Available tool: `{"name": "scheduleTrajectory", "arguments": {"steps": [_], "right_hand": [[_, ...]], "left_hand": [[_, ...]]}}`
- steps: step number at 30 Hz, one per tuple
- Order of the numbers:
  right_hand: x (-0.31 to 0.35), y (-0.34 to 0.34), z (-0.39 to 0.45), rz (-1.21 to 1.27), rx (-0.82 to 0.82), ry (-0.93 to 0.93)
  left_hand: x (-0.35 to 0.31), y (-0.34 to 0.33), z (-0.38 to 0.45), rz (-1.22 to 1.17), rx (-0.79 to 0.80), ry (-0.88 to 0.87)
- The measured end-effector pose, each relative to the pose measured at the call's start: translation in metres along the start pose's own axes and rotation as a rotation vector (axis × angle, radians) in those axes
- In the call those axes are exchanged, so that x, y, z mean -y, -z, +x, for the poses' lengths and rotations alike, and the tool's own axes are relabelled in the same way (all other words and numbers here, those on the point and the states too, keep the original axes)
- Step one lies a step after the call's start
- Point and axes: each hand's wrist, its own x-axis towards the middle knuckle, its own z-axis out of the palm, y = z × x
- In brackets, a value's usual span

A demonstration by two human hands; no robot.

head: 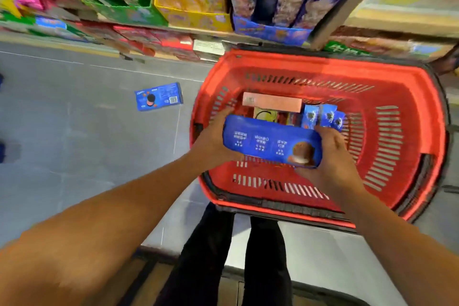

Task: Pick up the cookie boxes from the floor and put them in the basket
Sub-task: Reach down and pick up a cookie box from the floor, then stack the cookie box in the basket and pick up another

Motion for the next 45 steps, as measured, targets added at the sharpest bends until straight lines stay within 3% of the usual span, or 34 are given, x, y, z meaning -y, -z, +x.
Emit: {"name": "scheduleTrajectory", "arguments": {"steps": [10,14,21,26,31,38,45], "right_hand": [[-0.072,-0.104,0.088,-0.052,-0.011,-0.050],[-0.095,-0.125,0.110,-0.112,-0.011,-0.047],[-0.122,-0.150,0.153,-0.433,-0.049,-0.032],[-0.123,-0.152,0.152,-0.407,-0.041,-0.087],[-0.093,-0.124,0.089,-0.411,0.049,-0.096],[-0.002,-0.055,-0.037,-0.389,0.159,-0.160],[0.121,0.014,-0.153,-0.267,-0.097,-0.070]], "left_hand": [[0.076,-0.067,0.108,0.190,-0.083,-0.084],[0.092,-0.087,0.137,0.270,-0.109,-0.017],[0.117,-0.103,0.176,0.411,-0.135,-0.001],[0.117,-0.115,0.179,0.474,-0.191,0.016],[0.077,-0.102,0.131,0.417,-0.115,-0.055],[-0.009,-0.052,0.000,0.399,-0.063,-0.082],[-0.066,0.016,-0.162,0.430,-0.017,-0.115]]}}
